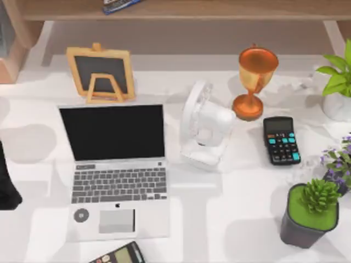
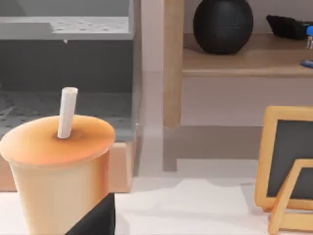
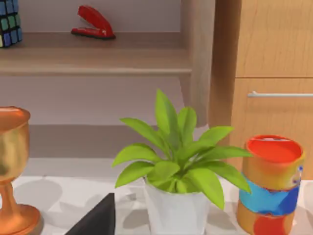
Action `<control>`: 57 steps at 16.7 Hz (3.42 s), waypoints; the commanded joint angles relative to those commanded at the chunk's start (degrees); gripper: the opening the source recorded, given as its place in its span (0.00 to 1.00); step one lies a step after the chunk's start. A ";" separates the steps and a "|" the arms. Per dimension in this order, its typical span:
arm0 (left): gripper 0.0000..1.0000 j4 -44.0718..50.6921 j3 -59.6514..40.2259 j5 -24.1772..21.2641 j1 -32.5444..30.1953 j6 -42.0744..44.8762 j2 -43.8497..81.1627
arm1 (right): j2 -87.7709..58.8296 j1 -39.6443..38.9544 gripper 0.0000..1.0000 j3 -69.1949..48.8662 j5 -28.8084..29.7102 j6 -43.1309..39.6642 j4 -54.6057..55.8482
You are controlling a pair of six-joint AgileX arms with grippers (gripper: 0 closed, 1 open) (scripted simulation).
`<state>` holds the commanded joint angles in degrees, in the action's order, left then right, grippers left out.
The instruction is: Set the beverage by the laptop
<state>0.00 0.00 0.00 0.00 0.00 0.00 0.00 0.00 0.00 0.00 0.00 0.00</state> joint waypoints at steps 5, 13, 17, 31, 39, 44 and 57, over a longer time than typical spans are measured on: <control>1.00 -3.61 -0.37 -1.82 1.53 0.05 3.67 | 0.00 0.00 1.00 0.00 0.00 0.00 0.00; 1.00 -33.18 -2.62 -14.78 13.78 1.59 38.34 | 0.00 0.00 1.00 0.00 0.00 0.00 0.00; 1.00 -52.12 -4.22 -22.83 21.52 2.74 61.47 | 0.00 0.00 1.00 0.00 0.00 0.00 0.00; 1.00 -86.04 -7.82 -37.22 34.89 4.68 101.55 | 0.00 0.00 1.00 0.00 0.00 0.00 0.00; 1.00 -84.23 -15.28 -32.22 29.77 3.84 106.62 | 0.00 0.00 1.00 0.00 0.00 0.00 0.00; 1.00 -82.02 -23.20 -26.92 24.34 3.10 111.84 | 0.00 0.00 1.00 0.00 0.00 0.00 0.00; 0.32 -81.93 -23.42 -26.71 24.13 3.07 112.04 | 0.00 0.00 1.00 0.00 0.00 0.00 0.00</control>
<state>-81.93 -23.42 -26.71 24.13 3.07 112.04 0.00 0.00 0.00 0.00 0.00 0.00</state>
